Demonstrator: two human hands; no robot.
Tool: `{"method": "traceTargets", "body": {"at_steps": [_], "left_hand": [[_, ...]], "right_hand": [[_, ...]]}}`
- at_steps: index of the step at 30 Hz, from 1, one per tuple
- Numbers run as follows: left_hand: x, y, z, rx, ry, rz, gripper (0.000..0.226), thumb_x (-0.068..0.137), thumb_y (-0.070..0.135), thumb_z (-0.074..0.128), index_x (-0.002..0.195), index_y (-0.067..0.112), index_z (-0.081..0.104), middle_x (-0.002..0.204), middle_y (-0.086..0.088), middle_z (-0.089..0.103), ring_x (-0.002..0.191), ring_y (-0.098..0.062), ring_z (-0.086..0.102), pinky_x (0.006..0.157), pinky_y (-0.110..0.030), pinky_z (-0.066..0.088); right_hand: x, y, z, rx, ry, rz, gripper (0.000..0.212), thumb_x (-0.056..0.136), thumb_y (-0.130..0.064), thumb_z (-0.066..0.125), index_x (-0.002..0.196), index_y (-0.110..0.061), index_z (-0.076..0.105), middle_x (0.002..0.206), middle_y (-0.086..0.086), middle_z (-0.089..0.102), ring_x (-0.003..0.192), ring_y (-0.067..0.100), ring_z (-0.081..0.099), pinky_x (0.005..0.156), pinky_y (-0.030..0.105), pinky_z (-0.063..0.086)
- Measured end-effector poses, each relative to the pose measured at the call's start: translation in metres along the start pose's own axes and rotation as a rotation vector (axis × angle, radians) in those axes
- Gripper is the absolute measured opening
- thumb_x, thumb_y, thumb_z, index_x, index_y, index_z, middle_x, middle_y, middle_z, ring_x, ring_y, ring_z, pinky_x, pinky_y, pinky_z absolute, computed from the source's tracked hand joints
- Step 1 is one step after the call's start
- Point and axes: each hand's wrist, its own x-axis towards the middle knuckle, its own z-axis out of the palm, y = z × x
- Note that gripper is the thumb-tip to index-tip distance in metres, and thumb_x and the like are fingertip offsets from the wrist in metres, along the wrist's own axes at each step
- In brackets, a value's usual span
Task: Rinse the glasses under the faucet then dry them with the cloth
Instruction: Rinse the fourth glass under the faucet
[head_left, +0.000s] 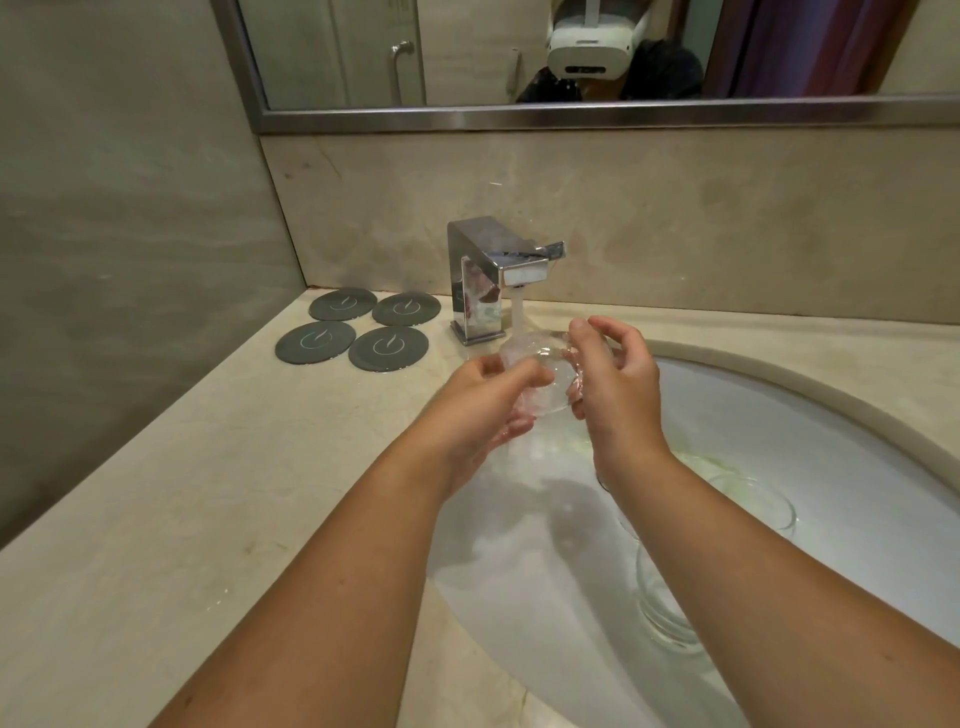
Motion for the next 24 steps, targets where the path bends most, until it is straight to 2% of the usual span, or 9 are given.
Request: {"method": "traceTargets", "body": {"at_steps": [4,6,9,11,13,16,18,20,24], "left_hand": [[-0.0002,-0.0003,-0.0009,0.062,0.049,0.117,0.067,0.060,0.028,0.085,0.120,0.032,0.057,0.125,0.000,0.072,0.111,-0.013,0.072,0.097,-0.033,0.060],[0.0003,-0.0018,-0.0024,0.120,0.054,0.154,0.080,0.057,0.030,0.089,0.130,0.033,0.056,0.126,0.003,0.071,0.114,-0.013,0.072,0.106,-0.039,0.057],[0.0003,-0.0035,-0.0028,0.178,0.026,0.207,0.091,0.063,0.024,0.092,0.144,0.031,0.051,0.128,0.008,0.067,0.112,-0.010,0.073,0.110,-0.042,0.054],[0.0035,-0.0054,-0.0018,0.145,0.002,0.216,0.097,0.059,0.029,0.091,0.147,0.032,0.049,0.130,0.009,0.069,0.114,-0.010,0.073,0.109,-0.041,0.054],[0.0044,-0.0055,0.0008,0.111,-0.010,0.177,0.103,0.055,0.049,0.091,0.148,0.035,0.049,0.130,0.010,0.071,0.117,-0.012,0.072,0.104,-0.039,0.056],[0.0037,-0.0043,0.0026,0.068,0.000,0.102,0.098,0.063,0.068,0.086,0.146,0.027,0.053,0.127,0.001,0.071,0.098,-0.017,0.076,0.086,-0.032,0.061],[0.0023,-0.0041,0.0029,0.093,0.009,0.128,0.093,0.066,0.070,0.082,0.142,0.022,0.056,0.127,-0.003,0.071,0.090,-0.016,0.080,0.081,-0.031,0.061],[0.0013,-0.0049,0.0024,0.119,0.021,0.185,0.089,0.066,0.067,0.085,0.139,0.024,0.058,0.127,0.000,0.074,0.094,-0.013,0.079,0.084,-0.031,0.062],[0.0004,-0.0044,-0.0002,0.161,0.006,0.265,0.079,0.072,0.050,0.087,0.142,0.031,0.058,0.125,0.004,0.076,0.112,-0.009,0.075,0.097,-0.035,0.060]], "right_hand": [[0.0048,0.0000,-0.0015,0.009,-0.040,0.182,0.044,0.098,-0.061,0.063,0.115,-0.021,0.069,0.102,0.002,0.075,0.074,0.019,0.064,0.051,0.031,0.041],[0.0054,0.0007,-0.0018,0.018,-0.070,0.250,0.055,0.097,-0.066,0.061,0.113,-0.014,0.071,0.091,0.004,0.072,0.061,0.019,0.058,0.047,0.029,0.038],[0.0043,0.0005,-0.0007,0.074,-0.061,0.281,0.044,0.098,-0.055,0.066,0.111,-0.013,0.071,0.089,0.007,0.072,0.056,0.021,0.053,0.046,0.027,0.034],[0.0033,-0.0016,-0.0001,0.101,-0.042,0.254,0.035,0.098,-0.049,0.067,0.108,-0.016,0.071,0.090,0.007,0.072,0.057,0.021,0.052,0.047,0.028,0.034],[0.0022,-0.0030,0.0001,0.118,-0.031,0.217,0.029,0.098,-0.044,0.067,0.106,-0.017,0.071,0.085,0.004,0.070,0.054,0.018,0.049,0.047,0.028,0.035],[-0.0004,-0.0058,0.0004,0.096,-0.025,0.170,0.022,0.098,-0.039,0.067,0.107,-0.019,0.071,0.083,-0.003,0.071,0.060,0.016,0.056,0.050,0.028,0.040],[0.0001,-0.0047,0.0008,0.095,-0.034,0.145,0.020,0.098,-0.036,0.066,0.107,-0.019,0.071,0.090,-0.003,0.071,0.071,0.016,0.061,0.050,0.028,0.041],[0.0021,-0.0026,0.0016,0.119,-0.056,0.154,0.025,0.093,-0.039,0.066,0.107,-0.019,0.071,0.097,0.002,0.070,0.077,0.018,0.062,0.048,0.028,0.040],[0.0056,0.0014,0.0005,0.103,-0.098,0.263,0.049,0.093,-0.060,0.063,0.114,-0.017,0.072,0.100,0.008,0.073,0.066,0.021,0.060,0.047,0.029,0.039]]}}
